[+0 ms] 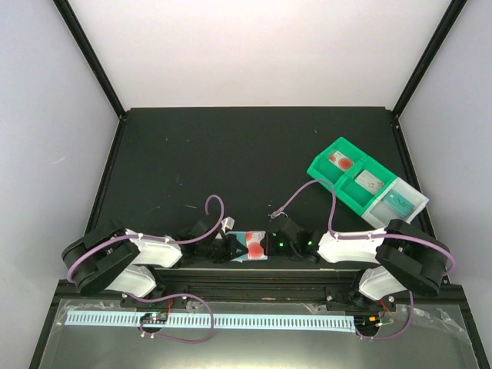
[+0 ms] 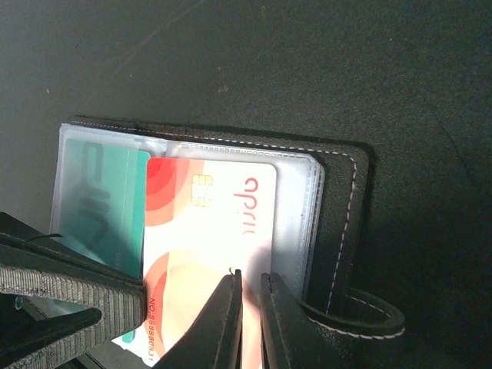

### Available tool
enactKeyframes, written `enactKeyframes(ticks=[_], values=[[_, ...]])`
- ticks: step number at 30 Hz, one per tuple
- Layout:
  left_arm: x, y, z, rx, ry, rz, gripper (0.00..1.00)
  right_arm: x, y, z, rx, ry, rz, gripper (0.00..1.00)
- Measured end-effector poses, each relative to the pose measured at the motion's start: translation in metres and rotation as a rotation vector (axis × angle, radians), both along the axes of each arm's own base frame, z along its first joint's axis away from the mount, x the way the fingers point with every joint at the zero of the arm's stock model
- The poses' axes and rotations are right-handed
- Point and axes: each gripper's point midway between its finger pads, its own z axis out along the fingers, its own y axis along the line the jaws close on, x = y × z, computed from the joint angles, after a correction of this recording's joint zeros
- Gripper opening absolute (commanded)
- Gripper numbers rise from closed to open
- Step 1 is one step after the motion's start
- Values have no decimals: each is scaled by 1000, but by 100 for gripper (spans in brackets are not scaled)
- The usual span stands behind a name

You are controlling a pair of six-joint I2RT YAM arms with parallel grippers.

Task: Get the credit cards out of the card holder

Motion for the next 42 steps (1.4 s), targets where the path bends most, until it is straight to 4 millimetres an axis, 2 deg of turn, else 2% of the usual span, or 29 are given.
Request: enactKeyframes(ticks=[16, 25, 28, 32, 37, 42], values=[[5, 5, 22, -20, -60, 31, 2, 0, 1, 0, 16, 0, -2, 7], [5, 9, 18, 7, -57, 37, 2, -2, 4, 0, 52, 2, 6, 7], [5, 9, 15, 13, -55, 35, 18, -3, 6, -1, 63, 6, 9, 7], [4, 10, 12, 26, -51, 31, 32, -4, 7, -1, 69, 9, 13, 6], [5, 10, 13, 27, -60, 31, 37, -4, 7, -1, 71, 9, 14, 6], [7, 12, 14, 36, -73, 38, 37, -4, 8, -1, 71, 10, 15, 6]])
